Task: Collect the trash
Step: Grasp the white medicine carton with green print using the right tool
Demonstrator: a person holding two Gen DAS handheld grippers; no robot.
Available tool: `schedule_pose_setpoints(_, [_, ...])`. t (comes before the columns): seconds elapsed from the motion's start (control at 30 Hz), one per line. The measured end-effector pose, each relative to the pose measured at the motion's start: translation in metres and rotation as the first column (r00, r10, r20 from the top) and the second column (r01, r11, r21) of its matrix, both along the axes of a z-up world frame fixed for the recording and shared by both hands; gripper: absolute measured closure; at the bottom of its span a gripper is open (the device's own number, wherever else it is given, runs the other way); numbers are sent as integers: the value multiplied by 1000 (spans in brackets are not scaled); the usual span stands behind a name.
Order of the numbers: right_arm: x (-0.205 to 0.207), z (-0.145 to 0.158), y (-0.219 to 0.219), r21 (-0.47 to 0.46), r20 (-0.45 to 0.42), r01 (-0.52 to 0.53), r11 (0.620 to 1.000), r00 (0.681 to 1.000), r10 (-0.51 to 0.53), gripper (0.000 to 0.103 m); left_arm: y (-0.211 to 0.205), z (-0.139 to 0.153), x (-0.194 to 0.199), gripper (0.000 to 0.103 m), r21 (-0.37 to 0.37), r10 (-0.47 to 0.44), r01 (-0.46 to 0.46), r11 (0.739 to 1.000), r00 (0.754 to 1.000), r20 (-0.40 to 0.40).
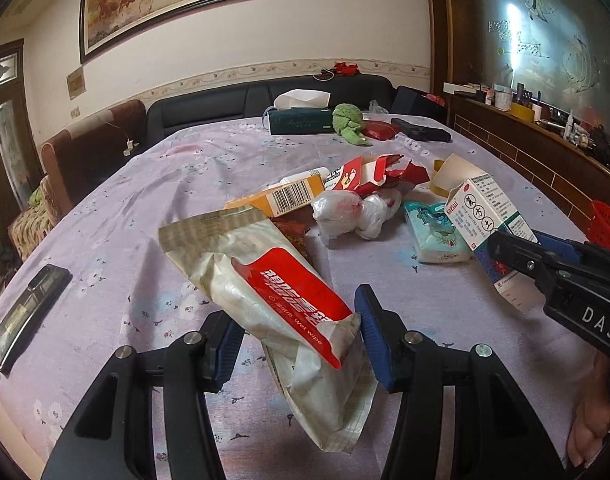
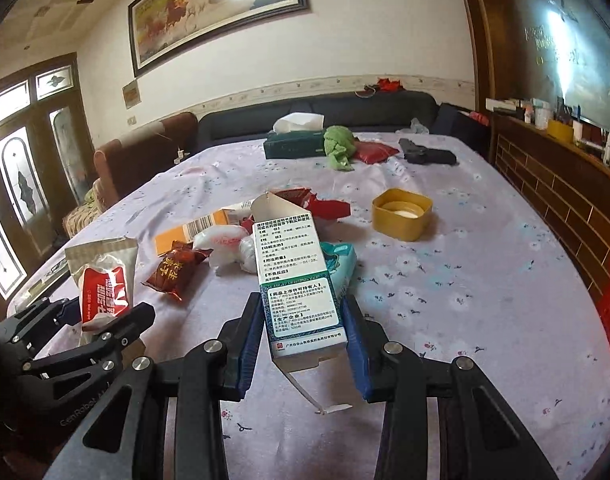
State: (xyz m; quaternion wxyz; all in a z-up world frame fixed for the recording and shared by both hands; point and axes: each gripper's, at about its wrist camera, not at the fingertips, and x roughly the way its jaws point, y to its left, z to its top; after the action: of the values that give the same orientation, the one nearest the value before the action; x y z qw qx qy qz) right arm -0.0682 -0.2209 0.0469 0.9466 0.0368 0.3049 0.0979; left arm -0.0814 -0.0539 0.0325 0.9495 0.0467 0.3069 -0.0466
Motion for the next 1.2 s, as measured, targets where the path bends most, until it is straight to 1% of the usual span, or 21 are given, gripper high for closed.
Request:
schedule_pose_setpoints(0.17, [4,-4,-6,33,-27,6,999,1000,-6,61,1,-1,2,50,-3,6,-6,1000,1000,-3])
schedule_pose_setpoints(0.43, [5,-4,-7,34,-33,4,999,999,-3,61,1,-1,2,50,-8,13,-13,1000,1000,-7])
schedule_pose_setpoints(1.2, [7,-3,-10,48,-26,-3,999,1000,4,61,-4,-5,4,50,12,20,-20,1000,1000,-22])
